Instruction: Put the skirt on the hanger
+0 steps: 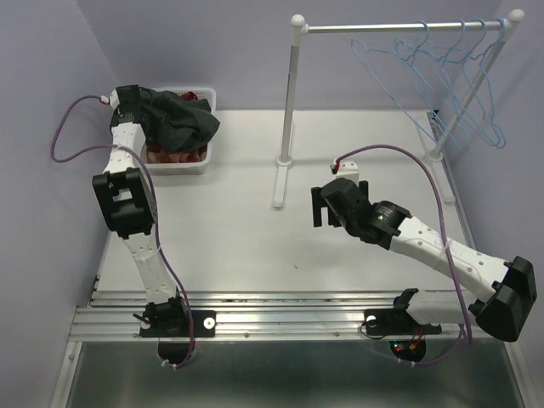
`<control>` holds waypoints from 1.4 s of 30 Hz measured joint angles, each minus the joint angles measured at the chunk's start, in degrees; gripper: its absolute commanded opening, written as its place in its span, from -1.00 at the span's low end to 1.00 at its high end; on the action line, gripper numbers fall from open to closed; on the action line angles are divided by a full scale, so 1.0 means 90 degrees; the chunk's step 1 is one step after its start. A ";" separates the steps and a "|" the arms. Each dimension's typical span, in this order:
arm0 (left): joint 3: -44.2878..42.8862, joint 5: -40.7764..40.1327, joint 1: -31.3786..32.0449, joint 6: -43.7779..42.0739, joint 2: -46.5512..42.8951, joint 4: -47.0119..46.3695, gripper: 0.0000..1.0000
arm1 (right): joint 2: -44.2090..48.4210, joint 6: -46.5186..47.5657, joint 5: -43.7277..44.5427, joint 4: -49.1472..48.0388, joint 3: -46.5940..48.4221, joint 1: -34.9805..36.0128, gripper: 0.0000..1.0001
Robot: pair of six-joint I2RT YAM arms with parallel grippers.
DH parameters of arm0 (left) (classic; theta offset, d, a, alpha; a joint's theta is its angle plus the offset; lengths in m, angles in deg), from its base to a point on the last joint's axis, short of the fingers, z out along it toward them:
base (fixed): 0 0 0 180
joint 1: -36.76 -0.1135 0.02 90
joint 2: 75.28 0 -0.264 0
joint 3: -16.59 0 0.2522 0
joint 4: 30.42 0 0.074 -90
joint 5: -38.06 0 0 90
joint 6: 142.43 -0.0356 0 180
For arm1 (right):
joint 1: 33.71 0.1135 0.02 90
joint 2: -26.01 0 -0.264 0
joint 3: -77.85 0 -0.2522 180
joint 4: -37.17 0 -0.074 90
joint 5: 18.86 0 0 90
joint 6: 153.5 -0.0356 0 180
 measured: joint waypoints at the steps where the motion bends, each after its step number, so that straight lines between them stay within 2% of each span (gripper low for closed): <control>1: 0.0000 0.0102 0.0000 0.0005 -0.0007 0.0000 -1.00 | -0.0058 0.0010 0.0000 0.0000 0.0000 0.0000 1.00; 4: 0.0250 0.0219 0.0049 0.0010 -0.0291 -0.0104 -1.00 | -0.0107 0.0007 -0.0002 -0.0022 -0.0002 0.0000 1.00; 8: 0.0886 0.0291 0.0187 0.0136 -0.1411 0.0073 -1.00 | -0.0107 -0.0015 -0.0036 -0.0134 -0.0005 0.0000 1.00; 12: 0.0860 0.0308 0.0597 0.0243 -0.2749 0.0155 -1.00 | -0.0075 -0.0044 -0.0155 -0.0432 -0.0117 0.0000 1.00; 16: 0.0605 0.0175 0.1644 0.0250 -0.3985 0.0204 -1.00 | 0.0044 -0.0107 -0.0374 -0.0544 -0.0308 0.0000 1.00; 20: 0.0556 0.0117 0.2752 0.0423 -0.4811 0.0160 -1.00 | 0.0474 -0.0240 -0.0563 -0.0597 -0.0583 0.0000 1.00; 22: 0.0554 -0.0024 0.3181 0.0522 -0.5013 0.0112 -1.00 | 0.0840 -0.0321 -0.0627 -0.0612 -0.0741 0.0000 1.00; 25: 0.0471 -0.0287 0.4238 0.0687 -0.5117 -0.0053 -1.00 | 0.1486 -0.0459 -0.0690 -0.0617 -0.0945 0.0000 1.00; 29: 0.0078 -0.0464 0.5457 0.0804 -0.4656 -0.0177 -1.00 | 0.2302 -0.0648 -0.0719 -0.0525 -0.1107 0.0000 1.00; 33: 0.0104 -0.0590 0.6161 0.1078 -0.4221 -0.0243 -1.00 | 0.2994 -0.0789 -0.0712 -0.0248 -0.1178 0.0000 1.00; 36: 0.1256 -0.1073 0.6513 0.1683 -0.4422 -0.0491 -1.00 | 0.3232 -0.0882 -0.0714 0.0012 -0.1178 0.0000 1.00; 38: 0.2744 -0.1511 0.6596 0.2334 -0.4945 -0.0520 -1.00 | 0.3310 -0.0916 -0.0726 0.0187 -0.1178 0.0000 1.00; 39: 0.3177 -0.1617 0.6594 0.2540 -0.5100 -0.0435 -1.00 | 0.3325 -0.0950 -0.0748 0.0282 -0.1178 0.0000 1.00; 40: 0.4131 -0.1800 0.6543 0.3026 -0.5411 -0.0430 -0.96 | 0.3315 -0.0954 -0.0794 0.0350 -0.1178 0.0000 1.00; 42: 0.5226 -0.1904 0.6414 0.3446 -0.5744 -0.0163 -0.69 | 0.3177 -0.0945 -0.0937 0.0466 -0.1183 0.0000 1.00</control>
